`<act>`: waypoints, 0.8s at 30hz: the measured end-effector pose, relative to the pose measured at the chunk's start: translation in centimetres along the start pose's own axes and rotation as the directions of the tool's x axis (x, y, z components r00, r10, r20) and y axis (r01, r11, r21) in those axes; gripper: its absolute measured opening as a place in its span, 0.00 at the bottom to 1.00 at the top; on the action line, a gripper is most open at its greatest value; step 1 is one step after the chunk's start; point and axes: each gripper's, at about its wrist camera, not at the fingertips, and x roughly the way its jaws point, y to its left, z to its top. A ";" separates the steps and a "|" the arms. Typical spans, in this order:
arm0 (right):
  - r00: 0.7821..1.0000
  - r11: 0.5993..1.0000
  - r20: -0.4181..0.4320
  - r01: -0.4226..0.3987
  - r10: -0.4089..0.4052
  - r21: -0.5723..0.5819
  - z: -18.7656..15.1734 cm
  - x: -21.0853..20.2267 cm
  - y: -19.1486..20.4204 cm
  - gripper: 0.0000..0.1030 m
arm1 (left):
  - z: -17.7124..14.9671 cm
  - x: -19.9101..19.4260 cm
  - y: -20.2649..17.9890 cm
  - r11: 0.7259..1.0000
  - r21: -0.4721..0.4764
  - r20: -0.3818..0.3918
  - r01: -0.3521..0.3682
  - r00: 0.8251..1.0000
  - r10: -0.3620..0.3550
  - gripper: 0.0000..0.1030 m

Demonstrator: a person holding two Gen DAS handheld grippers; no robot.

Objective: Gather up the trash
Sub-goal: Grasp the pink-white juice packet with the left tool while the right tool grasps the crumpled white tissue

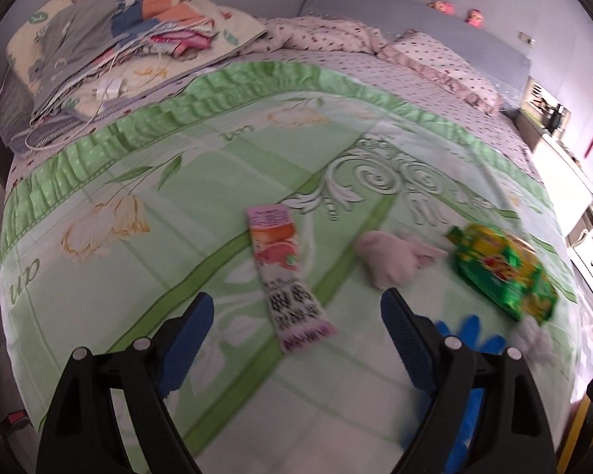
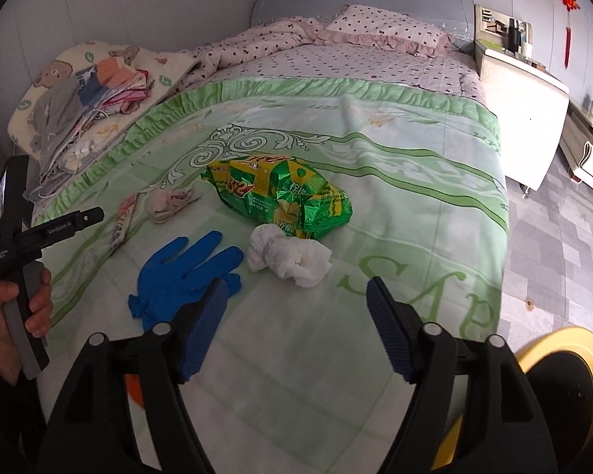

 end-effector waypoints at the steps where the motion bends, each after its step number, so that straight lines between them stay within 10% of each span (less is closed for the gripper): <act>1: 1.000 1.000 -0.003 0.010 -0.010 -0.010 0.2 0.6 0.2 0.70 | 0.1 0.5 0.2 1.000 -0.004 -0.003 -0.006 1.000 0.006 0.81; 12: 0.997 0.995 -0.019 0.077 -0.078 -0.061 2.0 7.0 0.5 0.78 | 1.4 6.0 -0.3 0.999 0.002 -0.049 -0.049 0.998 0.049 0.80; 24: 0.994 0.993 -0.086 0.063 -0.071 -0.098 1.7 11.3 1.6 0.61 | 0.3 8.3 -3.1 0.986 0.134 -0.028 -0.100 0.994 0.105 0.37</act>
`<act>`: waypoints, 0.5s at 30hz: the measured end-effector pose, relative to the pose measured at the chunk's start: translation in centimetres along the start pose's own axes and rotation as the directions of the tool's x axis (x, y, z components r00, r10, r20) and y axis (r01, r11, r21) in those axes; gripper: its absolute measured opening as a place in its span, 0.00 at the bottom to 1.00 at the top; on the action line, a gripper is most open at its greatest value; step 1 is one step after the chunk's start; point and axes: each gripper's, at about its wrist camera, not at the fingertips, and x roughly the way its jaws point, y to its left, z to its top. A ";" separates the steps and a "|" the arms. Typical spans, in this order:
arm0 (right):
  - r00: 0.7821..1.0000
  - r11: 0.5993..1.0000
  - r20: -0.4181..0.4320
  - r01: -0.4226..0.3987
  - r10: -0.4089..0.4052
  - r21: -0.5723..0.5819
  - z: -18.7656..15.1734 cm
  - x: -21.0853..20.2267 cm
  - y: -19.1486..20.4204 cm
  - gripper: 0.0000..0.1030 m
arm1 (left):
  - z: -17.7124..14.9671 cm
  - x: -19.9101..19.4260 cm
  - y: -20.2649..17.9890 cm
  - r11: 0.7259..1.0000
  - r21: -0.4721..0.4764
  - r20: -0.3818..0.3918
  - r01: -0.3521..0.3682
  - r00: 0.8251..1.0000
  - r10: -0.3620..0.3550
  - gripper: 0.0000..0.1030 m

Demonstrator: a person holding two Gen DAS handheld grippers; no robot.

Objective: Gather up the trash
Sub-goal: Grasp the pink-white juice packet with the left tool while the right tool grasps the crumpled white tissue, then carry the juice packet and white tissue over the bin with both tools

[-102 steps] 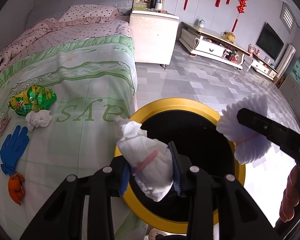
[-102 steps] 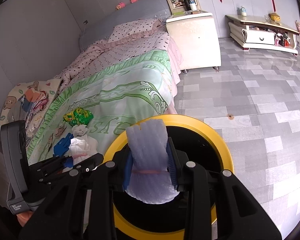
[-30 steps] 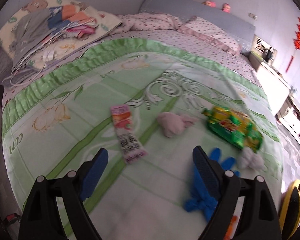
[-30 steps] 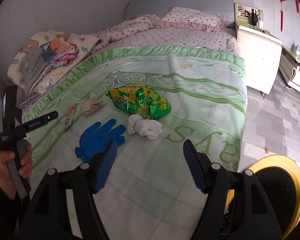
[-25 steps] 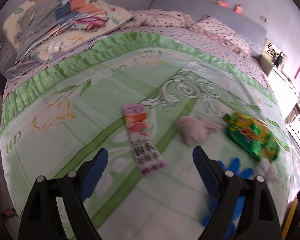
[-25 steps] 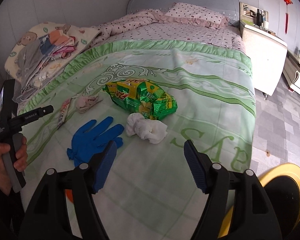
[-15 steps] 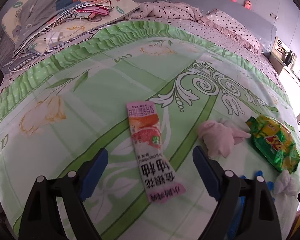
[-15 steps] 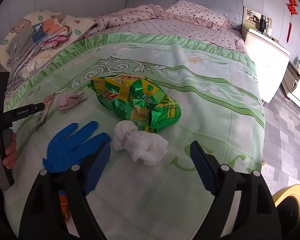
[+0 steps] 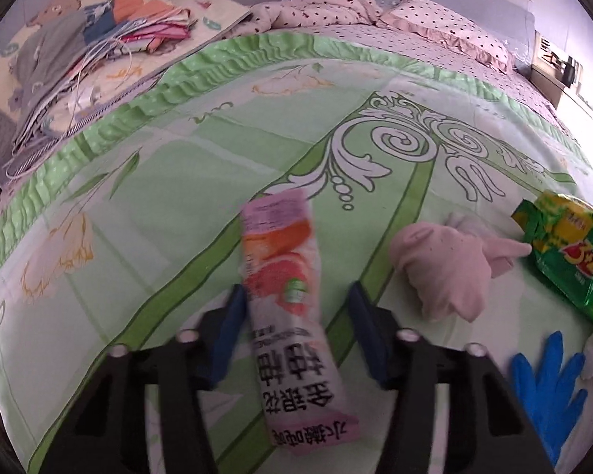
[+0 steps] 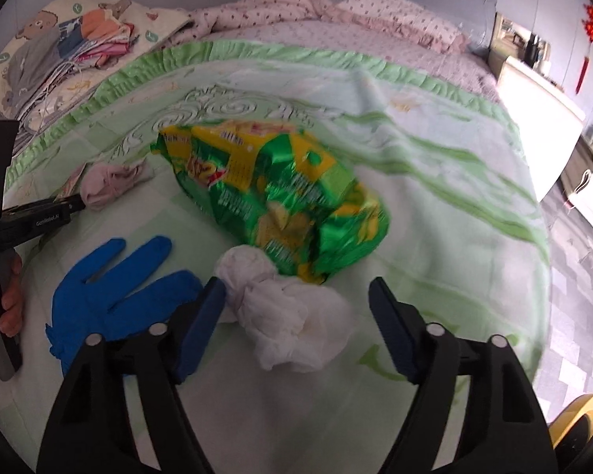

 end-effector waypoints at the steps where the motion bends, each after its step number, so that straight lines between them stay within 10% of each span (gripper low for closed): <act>1: 1.000 1.000 0.000 -0.007 0.007 -0.006 -0.1 0.0 0.3 0.58 | 0.0 0.0 -0.2 1.000 0.008 0.004 -0.003 1.000 0.003 0.33; 5: 0.999 0.999 -0.006 -0.034 0.034 -0.022 0.0 -0.1 1.3 0.32 | 0.0 -0.2 -0.2 1.000 0.008 0.011 0.000 1.000 0.000 0.31; 15: 0.997 0.996 0.008 -0.075 0.075 0.042 -0.7 -2.5 -0.3 0.27 | -0.1 -2.7 2.8 0.991 -0.045 0.023 0.125 0.992 -0.124 0.26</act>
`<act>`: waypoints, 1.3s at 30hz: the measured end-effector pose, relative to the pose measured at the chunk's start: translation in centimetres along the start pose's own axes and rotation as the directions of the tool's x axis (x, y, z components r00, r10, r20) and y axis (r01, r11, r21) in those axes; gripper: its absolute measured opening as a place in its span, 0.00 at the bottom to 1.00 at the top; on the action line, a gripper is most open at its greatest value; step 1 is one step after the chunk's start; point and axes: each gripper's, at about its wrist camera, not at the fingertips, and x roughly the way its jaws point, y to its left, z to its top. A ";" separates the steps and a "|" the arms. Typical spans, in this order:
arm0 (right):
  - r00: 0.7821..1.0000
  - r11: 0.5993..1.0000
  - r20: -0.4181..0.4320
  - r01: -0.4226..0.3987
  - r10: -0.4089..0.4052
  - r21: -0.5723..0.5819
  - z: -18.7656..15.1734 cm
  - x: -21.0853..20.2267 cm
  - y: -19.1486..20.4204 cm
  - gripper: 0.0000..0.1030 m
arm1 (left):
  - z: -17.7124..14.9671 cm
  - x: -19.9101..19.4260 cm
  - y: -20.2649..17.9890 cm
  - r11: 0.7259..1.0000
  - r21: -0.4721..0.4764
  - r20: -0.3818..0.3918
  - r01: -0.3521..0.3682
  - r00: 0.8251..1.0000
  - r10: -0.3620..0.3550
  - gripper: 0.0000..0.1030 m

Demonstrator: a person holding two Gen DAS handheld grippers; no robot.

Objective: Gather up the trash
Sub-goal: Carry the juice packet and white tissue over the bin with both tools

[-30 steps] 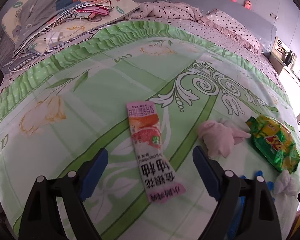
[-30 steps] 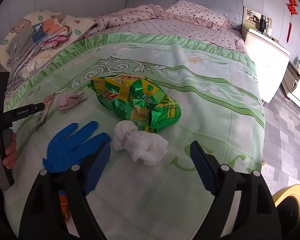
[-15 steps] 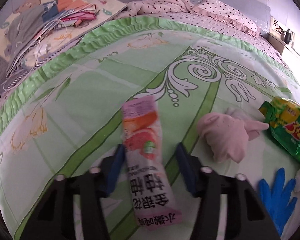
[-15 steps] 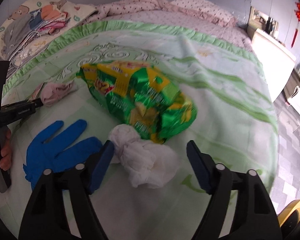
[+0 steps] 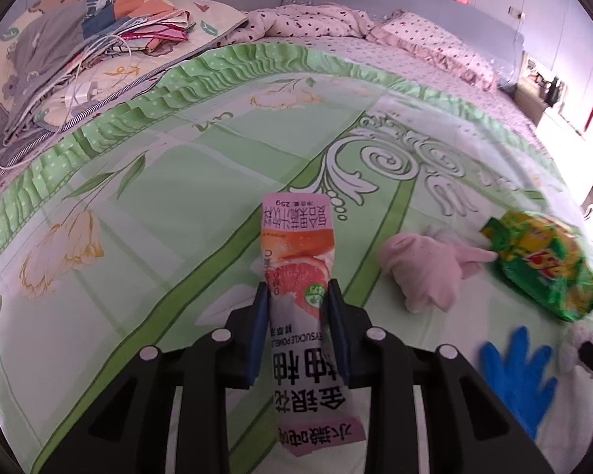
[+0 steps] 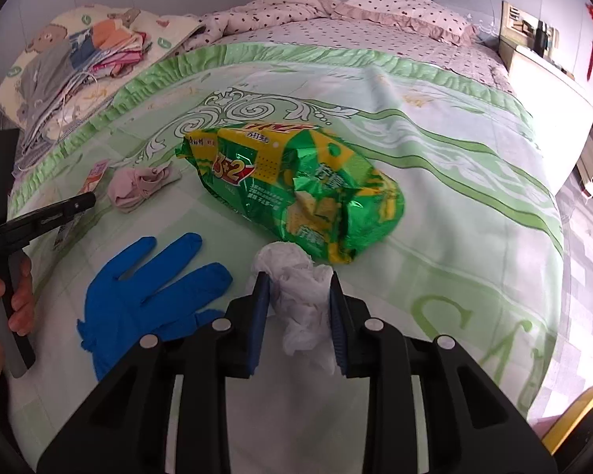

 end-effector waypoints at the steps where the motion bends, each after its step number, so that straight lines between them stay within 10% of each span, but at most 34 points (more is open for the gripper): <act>1: 1.000 1.000 0.002 -0.002 0.002 0.001 -0.2 -0.4 -0.1 0.27 | -0.2 -0.5 0.3 1.000 -0.001 0.002 0.011 1.000 -0.011 0.26; 16: 0.996 0.998 0.057 -0.063 0.062 0.027 -2.1 -8.0 -0.1 0.27 | -2.7 -8.8 1.8 0.993 0.012 0.058 0.122 0.991 -0.122 0.26; 39: 0.981 0.993 0.193 -0.027 0.003 0.119 -9.5 -25.9 -6.0 0.27 | -8.1 -22.1 -10.5 0.922 0.216 0.103 0.320 0.932 -0.348 0.24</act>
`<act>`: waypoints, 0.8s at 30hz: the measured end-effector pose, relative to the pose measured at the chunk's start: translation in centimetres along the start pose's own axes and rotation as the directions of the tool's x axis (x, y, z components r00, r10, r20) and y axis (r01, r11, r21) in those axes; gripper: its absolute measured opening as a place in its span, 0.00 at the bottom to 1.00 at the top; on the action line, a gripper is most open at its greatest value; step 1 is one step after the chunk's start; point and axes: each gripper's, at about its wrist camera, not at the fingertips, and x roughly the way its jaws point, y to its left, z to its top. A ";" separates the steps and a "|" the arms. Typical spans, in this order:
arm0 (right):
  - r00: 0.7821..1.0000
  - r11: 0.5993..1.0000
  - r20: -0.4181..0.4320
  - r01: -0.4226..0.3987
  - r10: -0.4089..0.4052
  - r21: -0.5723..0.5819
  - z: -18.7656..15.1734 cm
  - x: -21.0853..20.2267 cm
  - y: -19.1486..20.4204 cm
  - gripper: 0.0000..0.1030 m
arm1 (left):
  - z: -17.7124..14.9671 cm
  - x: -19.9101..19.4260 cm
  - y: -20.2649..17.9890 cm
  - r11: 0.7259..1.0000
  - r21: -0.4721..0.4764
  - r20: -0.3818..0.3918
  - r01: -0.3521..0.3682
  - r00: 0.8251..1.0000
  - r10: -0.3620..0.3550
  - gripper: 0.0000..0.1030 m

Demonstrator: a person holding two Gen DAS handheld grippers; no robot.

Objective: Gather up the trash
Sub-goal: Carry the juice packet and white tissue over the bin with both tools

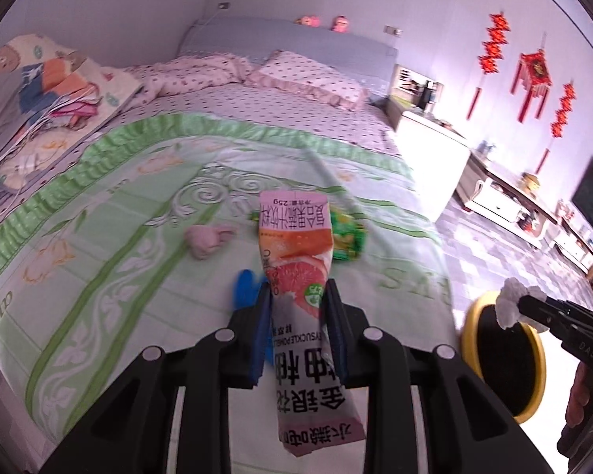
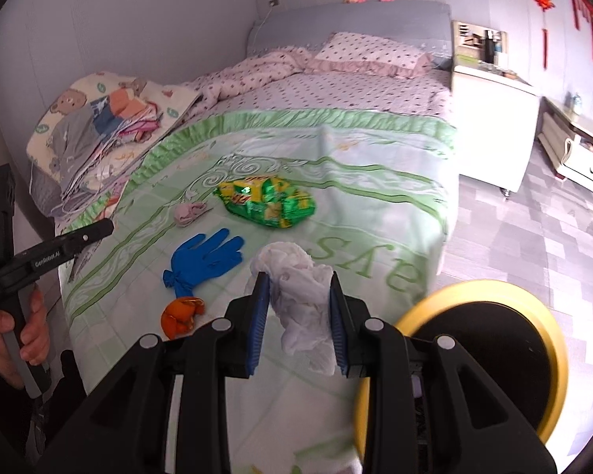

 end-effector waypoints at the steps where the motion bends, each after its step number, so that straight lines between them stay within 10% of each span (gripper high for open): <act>1: 1.000 1.000 0.007 0.008 -0.008 0.009 -0.2 -0.8 -0.6 0.27 | 0.0 -0.2 -0.8 1.000 0.008 -0.001 0.012 1.000 -0.012 0.24; 24: 0.989 0.981 0.071 0.116 -0.128 0.153 -4.1 -9.9 -10.7 0.27 | -1.7 0.5 -16.4 0.970 0.167 -0.061 0.177 0.984 -0.169 0.24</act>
